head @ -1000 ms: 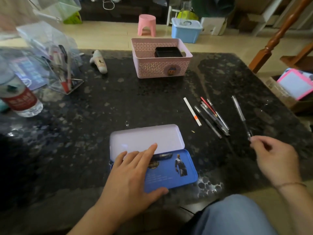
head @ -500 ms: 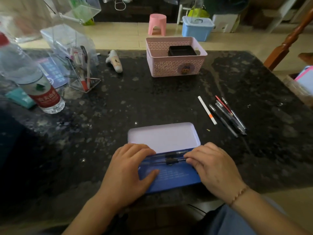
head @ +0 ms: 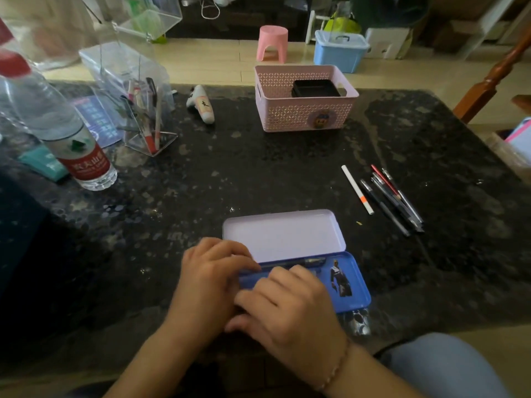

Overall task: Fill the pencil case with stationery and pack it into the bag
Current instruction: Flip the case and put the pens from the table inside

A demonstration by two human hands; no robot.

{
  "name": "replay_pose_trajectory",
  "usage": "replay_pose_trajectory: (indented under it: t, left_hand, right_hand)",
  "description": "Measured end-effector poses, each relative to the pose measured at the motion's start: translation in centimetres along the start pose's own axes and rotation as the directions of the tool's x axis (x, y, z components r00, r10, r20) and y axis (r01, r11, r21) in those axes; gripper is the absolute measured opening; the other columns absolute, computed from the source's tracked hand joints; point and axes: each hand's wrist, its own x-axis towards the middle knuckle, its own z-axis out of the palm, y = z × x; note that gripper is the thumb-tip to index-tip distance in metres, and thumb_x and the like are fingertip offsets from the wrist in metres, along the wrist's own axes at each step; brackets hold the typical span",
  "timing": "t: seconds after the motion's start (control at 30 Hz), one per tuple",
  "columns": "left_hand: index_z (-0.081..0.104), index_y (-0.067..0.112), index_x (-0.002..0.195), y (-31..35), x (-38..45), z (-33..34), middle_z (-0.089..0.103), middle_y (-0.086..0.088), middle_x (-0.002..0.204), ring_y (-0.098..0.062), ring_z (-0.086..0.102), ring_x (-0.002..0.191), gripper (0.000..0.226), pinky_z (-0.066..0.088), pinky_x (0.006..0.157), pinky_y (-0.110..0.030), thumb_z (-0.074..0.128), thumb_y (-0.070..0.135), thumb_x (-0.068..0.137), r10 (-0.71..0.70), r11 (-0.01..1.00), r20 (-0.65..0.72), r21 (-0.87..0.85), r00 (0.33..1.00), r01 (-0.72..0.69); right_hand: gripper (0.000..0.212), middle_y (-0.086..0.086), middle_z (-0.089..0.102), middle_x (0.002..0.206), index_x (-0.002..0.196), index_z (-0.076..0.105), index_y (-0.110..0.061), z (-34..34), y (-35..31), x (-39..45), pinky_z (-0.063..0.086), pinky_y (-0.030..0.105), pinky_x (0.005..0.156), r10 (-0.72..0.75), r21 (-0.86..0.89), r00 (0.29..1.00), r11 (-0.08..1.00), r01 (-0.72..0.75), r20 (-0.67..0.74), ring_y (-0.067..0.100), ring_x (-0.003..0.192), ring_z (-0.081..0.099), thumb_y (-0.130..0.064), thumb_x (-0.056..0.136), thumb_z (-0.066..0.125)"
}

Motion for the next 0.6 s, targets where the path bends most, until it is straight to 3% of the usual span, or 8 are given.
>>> replay_pose_trajectory:
  t: [0.07,0.17,0.3,0.37,0.47,0.6]
  left_hand:
    - [0.075,0.027,0.08,-1.0,0.1,-0.5,0.065,0.013,0.091,-0.012,0.057,0.087,0.037,0.049,0.077,-0.035,0.071,-0.009,0.07,-0.118,0.992,-0.121,-0.059,0.986,0.111]
    - [0.075,0.023,0.08,-1.6,0.2,-0.8,0.065,0.01,0.089,-0.012,0.059,0.083,0.035,0.051,0.076,-0.03,0.07,-0.011,0.072,-0.217,0.974,-0.196,-0.114,0.956,0.198]
    - [0.072,0.025,0.095,-0.1,-0.1,0.0,0.063,0.013,0.102,-0.006,0.056,0.096,0.024,0.048,0.085,-0.026,0.074,0.011,0.075,-0.037,0.994,-0.063,-0.106,0.997,0.03]
    - [0.069,0.03,0.102,0.4,-0.2,0.1,0.061,0.017,0.105,-0.001,0.052,0.099,0.025,0.043,0.089,-0.025,0.071,0.023,0.078,0.008,0.996,0.029,-0.084,1.0,-0.005]
    - [0.065,0.035,0.108,0.7,-0.2,0.1,0.059,0.021,0.109,0.0,0.05,0.104,0.03,0.04,0.096,-0.026,0.069,0.03,0.079,-0.03,0.995,0.109,-0.094,0.994,0.041]
    - [0.061,0.041,0.11,0.8,-0.1,0.4,0.055,0.026,0.11,0.003,0.048,0.105,0.031,0.039,0.098,-0.027,0.059,0.047,0.08,-0.006,0.996,0.152,-0.089,0.988,0.02]
  right_hand:
    - [0.034,-0.004,0.057,0.063,0.067,0.059,-0.022,1.7,0.5,-0.2,0.034,0.03,0.053,0.079,-0.049,0.997,0.996,-0.08,-0.024,0.015,0.059,0.048,-0.044,0.092,0.055]
    - [0.029,-0.004,0.059,0.064,0.066,0.06,-0.021,3.1,1.3,-0.6,0.042,0.032,0.055,0.183,0.009,0.983,0.983,-0.183,0.002,0.015,0.062,0.049,-0.041,0.086,0.061]
    - [0.017,-0.008,0.067,0.082,0.086,0.068,-0.023,0.5,3.5,-2.5,0.048,0.023,0.073,0.355,0.182,0.935,0.919,-0.348,-0.003,0.004,0.078,0.057,-0.038,0.088,0.06]
    - [0.014,-0.01,0.067,0.084,0.089,0.069,-0.023,-1.2,6.0,-3.7,0.049,0.023,0.071,0.41,0.066,0.912,0.91,-0.409,0.007,0.006,0.079,0.057,-0.035,0.083,0.065]
    - [0.018,-0.014,0.063,0.084,0.088,0.067,-0.029,-1.9,8.2,-4.4,0.048,0.026,0.066,0.477,-0.127,0.867,0.878,-0.462,0.146,0.008,0.079,0.053,-0.036,0.074,0.075]
    - [0.013,-0.015,0.062,0.077,0.081,0.065,-0.032,-0.7,7.0,-3.4,0.042,0.026,0.064,0.448,-0.117,0.878,0.894,-0.433,0.171,0.008,0.074,0.053,-0.041,0.075,0.073]
